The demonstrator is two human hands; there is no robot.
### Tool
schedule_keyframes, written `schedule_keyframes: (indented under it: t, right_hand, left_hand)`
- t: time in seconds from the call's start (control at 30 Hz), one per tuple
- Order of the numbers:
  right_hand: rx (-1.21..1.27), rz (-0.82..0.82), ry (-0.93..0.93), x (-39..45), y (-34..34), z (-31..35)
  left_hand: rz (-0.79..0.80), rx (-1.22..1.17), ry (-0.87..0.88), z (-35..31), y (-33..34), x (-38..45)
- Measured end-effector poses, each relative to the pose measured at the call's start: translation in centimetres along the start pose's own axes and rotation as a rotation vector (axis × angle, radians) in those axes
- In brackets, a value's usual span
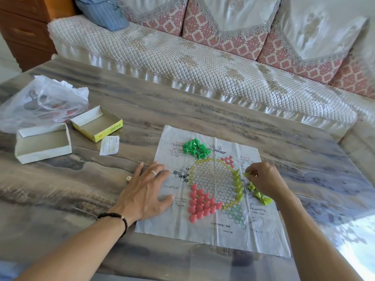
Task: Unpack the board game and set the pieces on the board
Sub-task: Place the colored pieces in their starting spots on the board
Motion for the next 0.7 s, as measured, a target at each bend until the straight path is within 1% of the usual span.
schedule_keyframes:
  t: [0.27, 0.47, 0.57, 0.7]
  right_hand:
    - [-0.085, 0.103, 0.001, 0.2, 1.1, 0.8]
    - [-0.026, 0.104, 0.019, -0.2, 0.8, 0.4]
    - [0.039, 0.072, 0.007, -0.6, -0.6, -0.5]
    - [-0.017, 0.096, -0.022, -1.4, -1.5, -1.1]
  left_hand:
    - [0.026, 0.012, -0.011, -0.1, -0.1, -0.1]
    - [0.038, 0.007, -0.014, -0.1, -0.2, -0.1]
    - [0.034, -0.002, -0.016, -0.1, 0.0, -0.1]
    - [0.017, -0.01, -0.006, -0.1, -0.1, -0.1]
Point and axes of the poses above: each hand's wrist, its own x-axis towards the middle knuckle, its own y-axis out of the palm, z = x × y, the point moved 6 cm from there along x, towards the middle knuckle
